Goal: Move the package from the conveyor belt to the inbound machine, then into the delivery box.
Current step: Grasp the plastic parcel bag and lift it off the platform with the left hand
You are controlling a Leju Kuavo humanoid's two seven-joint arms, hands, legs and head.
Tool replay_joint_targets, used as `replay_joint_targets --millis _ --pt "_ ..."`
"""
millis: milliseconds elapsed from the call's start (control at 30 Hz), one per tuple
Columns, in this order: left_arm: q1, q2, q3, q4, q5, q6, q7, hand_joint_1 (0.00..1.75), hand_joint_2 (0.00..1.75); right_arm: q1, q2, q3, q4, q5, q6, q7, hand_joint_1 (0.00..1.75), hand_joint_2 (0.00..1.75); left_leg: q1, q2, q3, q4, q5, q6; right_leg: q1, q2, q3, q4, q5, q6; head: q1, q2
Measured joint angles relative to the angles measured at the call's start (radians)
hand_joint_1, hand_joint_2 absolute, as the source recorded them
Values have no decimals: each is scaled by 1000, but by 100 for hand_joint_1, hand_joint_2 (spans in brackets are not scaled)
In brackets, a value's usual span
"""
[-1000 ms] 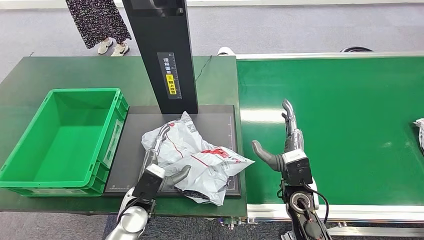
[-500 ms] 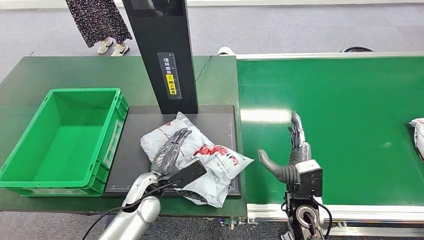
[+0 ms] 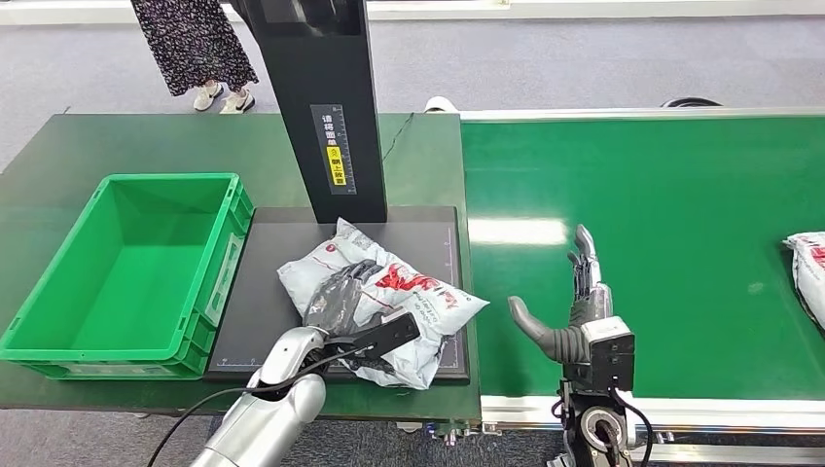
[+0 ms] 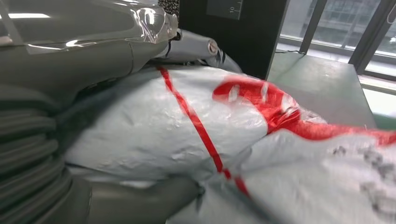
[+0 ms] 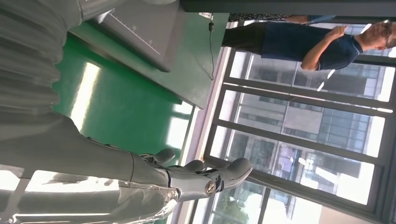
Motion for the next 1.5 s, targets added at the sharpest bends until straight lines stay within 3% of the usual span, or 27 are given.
replay_joint_targets --millis 567,700,900,1500 --pt "-8 0 15 7 -2 12 -31 175 175 8 6 -18 -11 2 6 2 0 175 0 0 1 0 0 0 0 0 1 0 0 1 0 0" --pt "3 3 19 0 21 62 -79 175 175 12 6 -19 -16 1 6 2 0 175 0 0 1 0 0 0 0 0 0 0 0 1 0 0" --pt "54 16 27 -70 59 207 -165 175 175 31 6 -23 -33 0 6 1 0 175 0 1 -4 0 0 0 0 1 -6 0 1 1 0 0" --pt "84 31 30 -128 61 229 -178 175 175 40 6 -34 -46 0 6 1 0 175 0 1 -10 1 0 0 0 1 -12 0 1 1 0 0"
